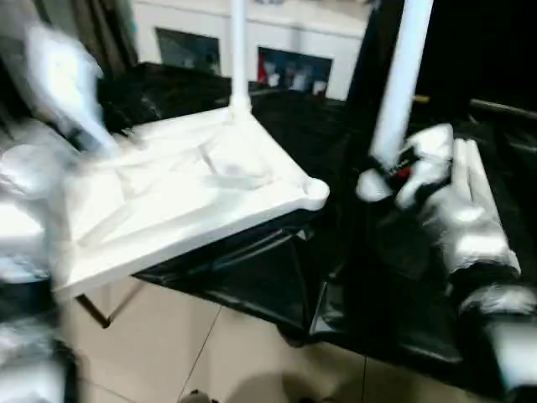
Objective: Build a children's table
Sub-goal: Rotate table base
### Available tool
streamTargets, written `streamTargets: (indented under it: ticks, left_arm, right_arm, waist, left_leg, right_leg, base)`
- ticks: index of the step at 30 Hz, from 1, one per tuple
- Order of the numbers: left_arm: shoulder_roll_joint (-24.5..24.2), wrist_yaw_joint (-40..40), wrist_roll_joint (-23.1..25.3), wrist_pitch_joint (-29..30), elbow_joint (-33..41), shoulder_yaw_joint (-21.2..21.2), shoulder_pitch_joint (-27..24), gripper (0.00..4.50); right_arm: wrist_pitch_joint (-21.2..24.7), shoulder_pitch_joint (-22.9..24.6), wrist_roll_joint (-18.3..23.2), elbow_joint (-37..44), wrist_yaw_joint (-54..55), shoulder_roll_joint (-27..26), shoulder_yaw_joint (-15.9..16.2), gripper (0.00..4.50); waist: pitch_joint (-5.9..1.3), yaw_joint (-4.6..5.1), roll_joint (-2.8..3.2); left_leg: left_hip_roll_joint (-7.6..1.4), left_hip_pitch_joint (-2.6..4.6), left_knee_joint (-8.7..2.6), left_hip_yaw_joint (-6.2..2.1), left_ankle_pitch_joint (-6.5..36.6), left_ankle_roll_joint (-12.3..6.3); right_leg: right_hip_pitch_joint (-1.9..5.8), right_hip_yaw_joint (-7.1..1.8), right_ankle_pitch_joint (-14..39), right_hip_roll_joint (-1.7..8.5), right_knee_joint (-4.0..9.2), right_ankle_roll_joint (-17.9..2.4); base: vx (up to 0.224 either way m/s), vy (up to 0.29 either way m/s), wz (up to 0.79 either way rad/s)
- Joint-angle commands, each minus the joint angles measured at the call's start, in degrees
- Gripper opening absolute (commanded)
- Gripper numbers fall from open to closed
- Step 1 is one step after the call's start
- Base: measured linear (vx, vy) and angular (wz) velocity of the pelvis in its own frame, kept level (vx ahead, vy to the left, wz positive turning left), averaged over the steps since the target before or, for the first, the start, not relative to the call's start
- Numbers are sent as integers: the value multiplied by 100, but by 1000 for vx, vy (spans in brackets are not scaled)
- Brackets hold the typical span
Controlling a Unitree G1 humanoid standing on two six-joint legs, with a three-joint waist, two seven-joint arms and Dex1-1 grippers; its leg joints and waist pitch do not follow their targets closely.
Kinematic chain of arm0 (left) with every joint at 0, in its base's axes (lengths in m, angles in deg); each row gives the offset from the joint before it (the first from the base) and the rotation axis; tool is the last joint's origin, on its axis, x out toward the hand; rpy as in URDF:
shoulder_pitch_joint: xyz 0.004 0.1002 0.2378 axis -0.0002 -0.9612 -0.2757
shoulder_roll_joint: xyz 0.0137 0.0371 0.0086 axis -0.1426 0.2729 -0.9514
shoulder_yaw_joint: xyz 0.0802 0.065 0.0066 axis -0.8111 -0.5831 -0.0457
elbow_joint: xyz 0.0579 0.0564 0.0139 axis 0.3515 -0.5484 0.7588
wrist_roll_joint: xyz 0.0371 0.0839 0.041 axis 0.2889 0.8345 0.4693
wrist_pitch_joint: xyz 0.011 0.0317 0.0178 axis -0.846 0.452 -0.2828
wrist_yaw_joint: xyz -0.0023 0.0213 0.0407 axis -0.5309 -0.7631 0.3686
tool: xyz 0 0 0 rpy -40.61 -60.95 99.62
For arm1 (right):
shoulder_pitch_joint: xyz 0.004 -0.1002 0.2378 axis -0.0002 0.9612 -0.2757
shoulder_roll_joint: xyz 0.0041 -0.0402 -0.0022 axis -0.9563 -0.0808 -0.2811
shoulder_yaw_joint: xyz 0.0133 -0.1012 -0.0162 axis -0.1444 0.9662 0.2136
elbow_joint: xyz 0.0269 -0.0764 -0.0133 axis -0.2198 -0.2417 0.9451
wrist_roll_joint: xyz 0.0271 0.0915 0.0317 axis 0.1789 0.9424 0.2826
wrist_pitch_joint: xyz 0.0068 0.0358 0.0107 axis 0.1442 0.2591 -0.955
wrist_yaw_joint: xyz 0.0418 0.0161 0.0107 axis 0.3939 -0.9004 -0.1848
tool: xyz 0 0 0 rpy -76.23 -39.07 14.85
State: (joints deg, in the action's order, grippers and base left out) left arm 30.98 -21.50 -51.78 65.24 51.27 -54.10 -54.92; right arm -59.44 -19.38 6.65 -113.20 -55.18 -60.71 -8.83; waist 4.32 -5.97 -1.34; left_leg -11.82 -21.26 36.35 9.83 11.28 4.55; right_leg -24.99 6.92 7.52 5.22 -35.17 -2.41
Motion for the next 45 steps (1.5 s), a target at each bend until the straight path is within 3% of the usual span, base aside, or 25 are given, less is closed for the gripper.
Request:
streamTargets:
  ticks: [1, 4, 10, 11, 13, 17, 20, 22, 27, 29, 30, 31, 32, 33, 34, 35, 36, 37, 38, 39, 40, 41, 42, 43, 45]
  left_arm:
    - [445, 811, 490, -616, -21, -198, -570, 248]
    - [800, 1200, 642, -788, -109, -171, -928, 248]
    - [732, 1615, 1124, -1349, -573, -391, -882, 248]
    - [708, 1661, 1190, -1456, -686, -413, -757, 248]
    - [697, 1647, 1183, -1613, -785, -380, -616, 248]
    - [668, 1689, 1325, -1793, -942, -464, -550, 248]
    - [698, 1755, 1346, -1863, -821, -508, -645, 248]
    - [698, 1739, 1347, -1888, -776, -523, -691, 248]
    - [818, 1644, 1373, -1757, -437, -694, -1064, 248]
    - [860, 1598, 1341, -1681, -345, -746, -1150, 248]
    - [858, 1585, 1354, -1632, -350, -779, -1160, 248]
    - [837, 1556, 1369, -1617, -376, -815, -1155, 248]
    - [823, 1537, 1365, -1631, -390, -818, -1146, 248]
    - [818, 1514, 1344, -1628, -423, -819, -1121, 248]
    - [809, 1544, 1380, -1667, -463, -829, -1094, 248]
    - [809, 1544, 1380, -1667, -463, -829, -1094, 248]
    - [799, 1580, 1419, -1598, -518, -850, -1007, 248]
    - [775, 1618, 1504, -1496, -561, -892, -954, 248]
    - [757, 1638, 1558, -1418, -589, -920, -920, 248]
    - [770, 1686, 1578, -1326, -620, -910, -884, 248]
    - [803, 1742, 1559, -1282, -620, -876, -851, 248]
    - [842, 1779, 1521, -1203, -583, -846, -826, 248]
    - [935, 1819, 1380, -1119, -522, -751, -798, 248]
    - [959, 1816, 1338, -985, -459, -736, -763, 248]
    - [895, 1756, 1423, -729, -360, -854, -689, 248]
  right_arm:
    - [410, 458, 30, 1040, 399, -92, 37, 187]
    - [758, 819, 95, 1660, 707, -293, -51, 187]
    - [1054, 916, 228, 2040, 1094, -603, -124, 187]
    - [1121, 834, 201, 2109, 1170, -666, -70, 187]
    - [1100, 701, 204, 2097, 1162, -735, -13, 187]
    - [1366, 661, 142, 2353, 1274, -780, 81, 187]
    - [1543, 755, 126, 2561, 1282, -759, 162, 187]
    - [1597, 817, 111, 2637, 1279, -749, 188, 187]
    - [1881, 1431, 27, 3127, 1193, -710, 403, 187]
    - [2116, 1640, 45, 3339, 1248, -718, 436, 187]
    - [2200, 1711, 50, 3390, 1288, -730, 436, 187]
    - [2324, 1781, 89, 3469, 1334, -754, 431, 187]
    - [2372, 1796, 113, 3501, 1347, -768, 431, 187]
    - [2432, 1807, 129, 3548, 1365, -781, 440, 187]
    - [2468, 1817, 140, 3588, 1384, -793, 450, 187]
    - [2468, 1817, 140, 3588, 1384, -793, 450, 187]
    - [2527, 1821, 115, 3664, 1417, -818, 469, 187]
    - [2556, 1796, 132, 3676, 1459, -867, 449, 187]
    - [2581, 1776, 146, 3685, 1490, -903, 434, 187]
    - [2581, 1705, 101, 3632, 1508, -915, 469, 187]
    - [2604, 1629, 44, 3603, 1509, -909, 530, 187]
    - [2645, 1541, 14, 3574, 1484, -899, 584, 187]
    - [2712, 1455, 17, 3574, 1460, -900, 616, 187]
    - [2788, 1369, 58, 3580, 1413, -904, 629, 187]
    - [2928, 1187, 155, 3592, 1199, -852, 689, 187]
  waist:
    - [-523, -36, 18]
    - [-515, -70, 99]
    - [-435, -6, 27]
    - [-433, 6, -70]
    - [-437, 1, 78]
    - [-394, 85, 96]
    - [-346, 127, 34]
    - [-359, 158, 31]
    - [-381, 130, 104]
    - [-386, 44, -2]
    - [-415, 33, 58]
    - [-385, -46, -76]
    - [-411, -185, -61]
    - [-412, -199, -157]
    - [-403, -385, -158]
    - [-388, -392, -222]
    - [-363, -395, -144]
    - [-367, -179, -37]
    - [-401, 34, 106]
    - [-396, 83, 125]
    - [-458, 108, 245]
    - [-477, 154, 265]
    - [-479, 237, 321]
    - [-489, 284, 288]
    - [-603, 318, 163]
  left_leg:
    - [-120, 6, -463, -26, 1009, -243]
    - [-97, 40, -489, -33, 1273, -149]
    - [-13, 128, -469, -79, 2003, -54]
    - [-17, 121, -466, -81, 1999, -70]
    - [-94, 194, -526, -133, 2107, -96]
    - [-300, 191, -716, -270, 2988, 25]
    - [-160, 311, -605, -223, 3000, 107]
    - [-194, 287, -609, -249, 3035, 102]
    - [-159, 276, -625, -238, 2903, 122]
    - [-41, 251, -545, -137, 2332, -148]
    - [-38, 450, -456, 19, 2132, -124]
    - [-3, 329, -438, 22, 1800, -281]
    - [-28, 531, -295, 90, 1679, -280]
    - [14, 390, -249, 71, 1604, -364]
    - [67, 315, -49, -41, 1444, -425]
    - [99, 242, 33, -122, 1378, -431]
    - [139, 327, 2, -212, 1397, -364]
    - [91, 571, -416, -104, 1898, -153]
    - [-160, 595, -714, -138, 3112, -8]
    - [-268, 323, -982, -355, 3526, -98]
    - [-430, 261, -1007, -447, 3327, 126]
    - [-552, 342, -1037, -511, 3182, 284]
    - [-886, 317, -1129, -649, 2504, 379]
    - [-983, 304, -1094, -628, 2117, 17]
    - [-678, 384, -735, -548, 1416, -767]
  right_leg:
    - [414, -284, 1616, 293, 404, -858]
    - [373, -274, 2144, 264, 490, -554]
    - [294, -80, 3747, 269, 802, 377]
    - [298, -52, 3818, 273, 837, 446]
    - [350, 40, 3629, 312, 902, 396]
    - [509, 93, 2983, 353, 798, 181]
    - [442, 179, 3719, 431, 979, 274]
    - [502, 233, 3811, 428, 996, 404]
    - [482, 119, 3603, 479, 952, 263]
    - [509, -8, 4005, 691, 985, 168]
    - [331, -209, 4125, 656, 1068, 124]
    - [461, -414, 4214, 797, 1025, 49]
    - [297, -783, 4421, 891, 1074, -12]
    - [423, -971, 4407, 937, 1031, -55]
    - [492, -1352, 4632, 1097, 1086, -184]
    - [520, -1468, 4768, 1094, 1086, -245]
    - [372, -1500, 4787, 846, 1076, -341]
    - [-31, -1033, 4078, 59, 782, -242]
    - [-215, -539, 2590, -374, 408, -97]
    - [41, -414, 1655, -289, 142, -237]
    - [153, -440, 384, -142, 60, -374]
    - [158, -375, 237, -135, 35, -415]
    - [142, -259, 239, -92, -143, -322]
    - [103, -211, 413, -19, -284, -209]
    - [113, -364, 318, 180, -170, -428]
  base:
    - [0, 0, 0]
    - [0, 0, 0]
    - [0, 0, 0]
    - [0, 0, 0]
    - [0, 0, 0]
    - [0, 0, 0]
    - [0, 0, 0]
    - [0, 0, 0]
    - [0, 0, 0]
    - [0, 0, 0]
    - [0, 0, 0]
    - [19, 43, -29]
    - [19, 43, -29]
    - [12, 77, -57]
    - [4, 132, -66]
    - [4, 132, -66]
    - [-24, 170, -60]
    - [-81, 174, -52]
    - [-81, 174, -52]
    - [-112, 163, -32]
    - [-83, 127, 2]
    - [-83, 127, 2]
    - [-55, 54, 10]
    - [0, 0, 0]
    - [-14, -48, -1]
